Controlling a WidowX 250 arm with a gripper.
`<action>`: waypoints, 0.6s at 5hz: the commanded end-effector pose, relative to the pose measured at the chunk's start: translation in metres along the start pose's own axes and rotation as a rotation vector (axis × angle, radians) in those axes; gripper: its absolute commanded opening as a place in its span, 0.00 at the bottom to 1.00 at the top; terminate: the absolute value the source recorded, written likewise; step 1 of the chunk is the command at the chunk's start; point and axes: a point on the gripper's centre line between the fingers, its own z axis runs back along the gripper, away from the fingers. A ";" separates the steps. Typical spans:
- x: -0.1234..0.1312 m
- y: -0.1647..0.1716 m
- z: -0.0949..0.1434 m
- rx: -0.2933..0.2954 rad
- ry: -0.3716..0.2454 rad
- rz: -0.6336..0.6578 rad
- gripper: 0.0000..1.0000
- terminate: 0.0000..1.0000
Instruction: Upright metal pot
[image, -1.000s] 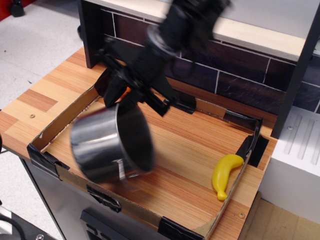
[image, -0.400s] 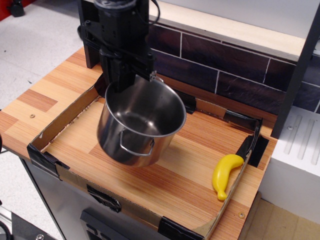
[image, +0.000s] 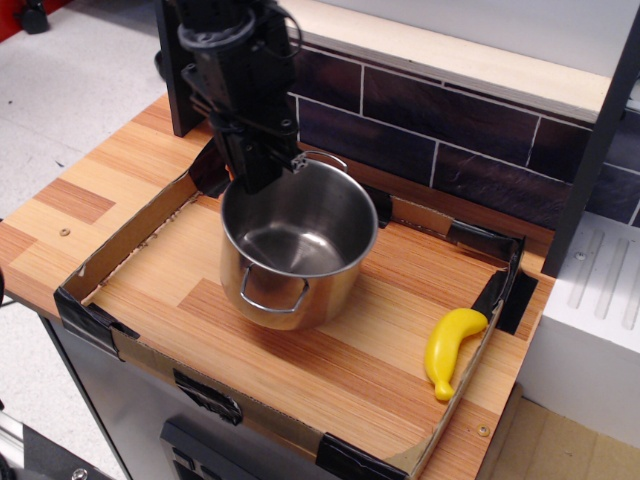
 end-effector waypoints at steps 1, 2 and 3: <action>0.001 0.000 -0.002 0.149 0.019 -0.050 0.00 0.00; 0.000 -0.001 -0.004 0.226 0.084 0.014 1.00 0.00; 0.001 0.002 0.000 0.250 0.088 0.034 1.00 0.00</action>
